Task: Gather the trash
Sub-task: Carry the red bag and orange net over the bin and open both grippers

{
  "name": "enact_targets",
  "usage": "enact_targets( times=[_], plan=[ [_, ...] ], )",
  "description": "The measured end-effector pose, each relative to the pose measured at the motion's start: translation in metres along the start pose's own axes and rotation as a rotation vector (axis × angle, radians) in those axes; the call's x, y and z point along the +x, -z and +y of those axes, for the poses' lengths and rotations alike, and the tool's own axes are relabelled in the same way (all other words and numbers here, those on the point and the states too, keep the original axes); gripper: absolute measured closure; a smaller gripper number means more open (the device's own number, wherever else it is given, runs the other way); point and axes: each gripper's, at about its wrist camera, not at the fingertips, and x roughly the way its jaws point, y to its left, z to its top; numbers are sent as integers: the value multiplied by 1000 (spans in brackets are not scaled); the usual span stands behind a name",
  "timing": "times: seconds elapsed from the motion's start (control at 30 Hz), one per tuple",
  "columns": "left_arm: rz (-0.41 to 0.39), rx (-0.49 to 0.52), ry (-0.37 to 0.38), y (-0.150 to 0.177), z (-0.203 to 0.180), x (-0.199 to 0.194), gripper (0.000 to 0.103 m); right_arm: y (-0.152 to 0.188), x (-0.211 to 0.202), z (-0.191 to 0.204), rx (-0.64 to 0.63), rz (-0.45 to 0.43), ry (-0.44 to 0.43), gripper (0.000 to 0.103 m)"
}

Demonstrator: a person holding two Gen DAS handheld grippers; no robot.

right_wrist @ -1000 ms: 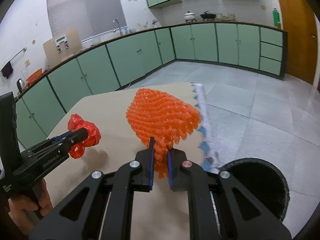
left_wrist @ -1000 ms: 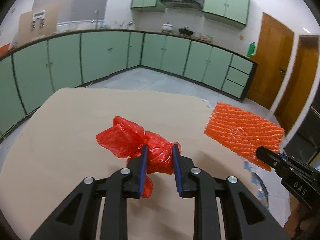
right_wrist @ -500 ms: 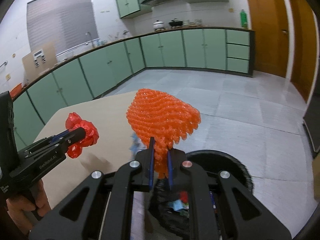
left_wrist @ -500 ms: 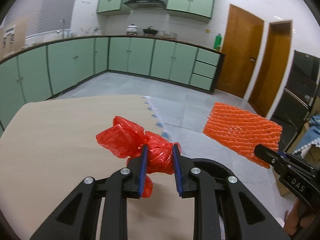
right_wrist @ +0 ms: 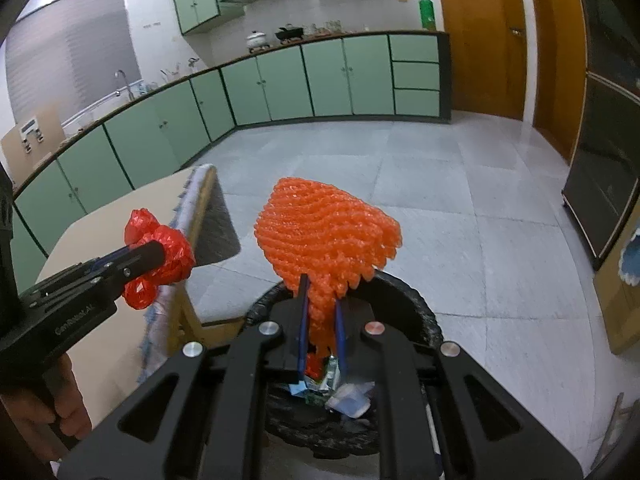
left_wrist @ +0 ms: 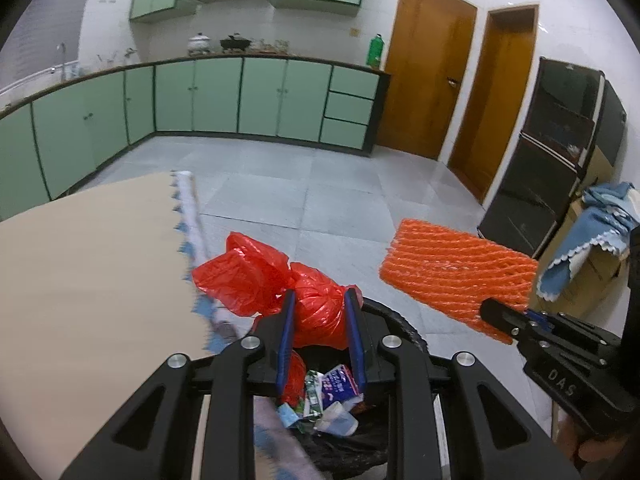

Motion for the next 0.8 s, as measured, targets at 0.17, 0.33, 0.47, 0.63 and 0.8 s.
enact_targets(
  times=[0.17, 0.33, 0.47, 0.63, 0.8],
  plan=[
    [50, 12, 27, 1, -17, 22, 77, 3, 15, -10, 0, 35, 9, 89],
    [97, 9, 50, -4, -24, 38, 70, 2, 29, -17, 4, 62, 8, 77],
    [99, 9, 42, -4, -24, 41, 63, 3, 36, -14, -16, 77, 12, 66],
    [88, -9, 32, -6, -19, 39, 50, 4, 38, -13, -15, 83, 11, 64],
    [81, -19, 25, -9, -15, 35, 43, 1, 36, -13, -12, 79, 18, 58]
  ],
)
